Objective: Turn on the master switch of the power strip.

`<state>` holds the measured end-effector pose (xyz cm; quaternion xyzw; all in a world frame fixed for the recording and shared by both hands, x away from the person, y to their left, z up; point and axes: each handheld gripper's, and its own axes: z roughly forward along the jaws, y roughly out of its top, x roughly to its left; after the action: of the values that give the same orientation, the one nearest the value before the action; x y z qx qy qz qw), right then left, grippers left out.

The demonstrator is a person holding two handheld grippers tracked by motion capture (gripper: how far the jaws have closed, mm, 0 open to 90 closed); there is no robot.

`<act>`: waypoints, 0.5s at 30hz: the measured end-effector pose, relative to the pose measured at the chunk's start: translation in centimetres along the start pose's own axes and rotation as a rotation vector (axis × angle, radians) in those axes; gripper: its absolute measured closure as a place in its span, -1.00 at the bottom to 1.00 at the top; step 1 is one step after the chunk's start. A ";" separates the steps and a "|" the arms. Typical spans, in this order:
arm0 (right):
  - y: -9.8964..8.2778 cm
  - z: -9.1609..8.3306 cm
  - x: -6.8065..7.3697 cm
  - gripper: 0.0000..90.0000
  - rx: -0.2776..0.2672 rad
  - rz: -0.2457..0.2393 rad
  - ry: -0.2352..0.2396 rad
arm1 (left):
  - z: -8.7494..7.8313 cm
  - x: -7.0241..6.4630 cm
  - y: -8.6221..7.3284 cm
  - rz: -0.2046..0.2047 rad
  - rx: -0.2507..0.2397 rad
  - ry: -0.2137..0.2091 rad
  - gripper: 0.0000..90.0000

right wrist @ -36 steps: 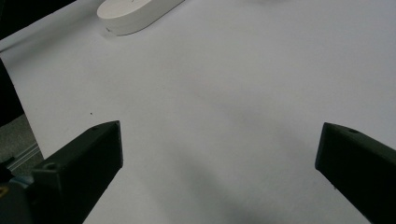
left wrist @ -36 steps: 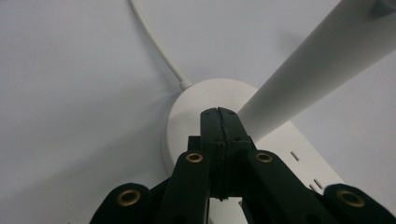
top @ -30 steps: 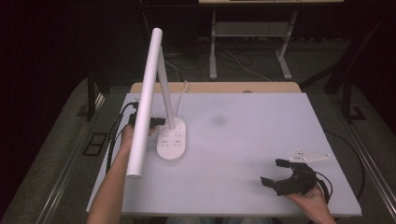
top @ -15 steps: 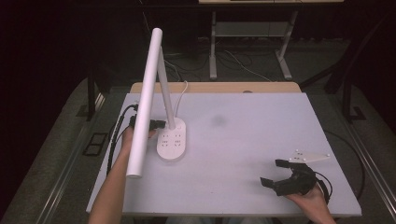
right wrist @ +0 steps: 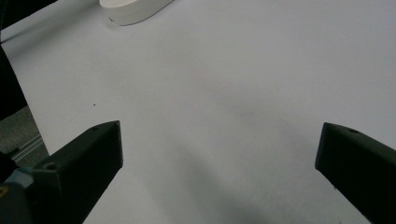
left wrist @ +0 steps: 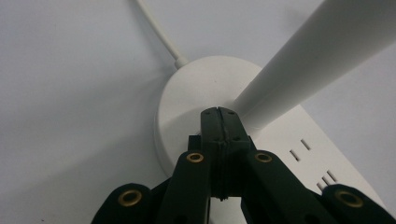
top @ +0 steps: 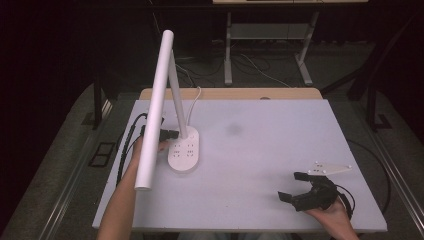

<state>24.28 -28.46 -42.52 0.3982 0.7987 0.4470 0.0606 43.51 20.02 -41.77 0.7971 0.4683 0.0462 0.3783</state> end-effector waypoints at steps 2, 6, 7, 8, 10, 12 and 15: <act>0.0 0.0 0.1 -1.00 0.002 -0.003 0.001 | 0.0 -0.2 0.0 0.001 0.005 0.010 1.00; 0.1 -0.1 0.1 -1.00 -0.004 -0.005 -0.001 | 0.2 -0.4 0.2 -0.017 0.023 0.031 1.00; 0.1 -0.1 0.1 -1.00 -0.007 -0.006 -0.002 | 0.2 -0.4 0.2 -0.015 0.025 0.034 1.00; 0.1 -0.2 0.2 -1.00 -0.008 -0.004 -0.002 | 0.2 -0.5 0.2 -0.013 0.025 0.042 1.00; 0.1 -0.2 0.2 -1.00 -0.008 -0.005 0.000 | 0.2 -0.6 0.2 -0.019 0.023 0.047 1.00; 0.0 -0.2 0.1 -1.00 -0.008 -0.006 -0.002 | 0.2 -0.6 0.1 -0.024 0.020 0.049 1.00; 0.1 -0.2 0.0 -0.99 -0.011 -0.008 -0.008 | 0.1 -0.6 0.1 -0.026 0.016 0.042 1.00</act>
<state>24.25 -28.57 -42.37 0.3962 0.7976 0.4498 0.0678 43.32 19.44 -41.63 0.7928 0.4870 0.0542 0.3625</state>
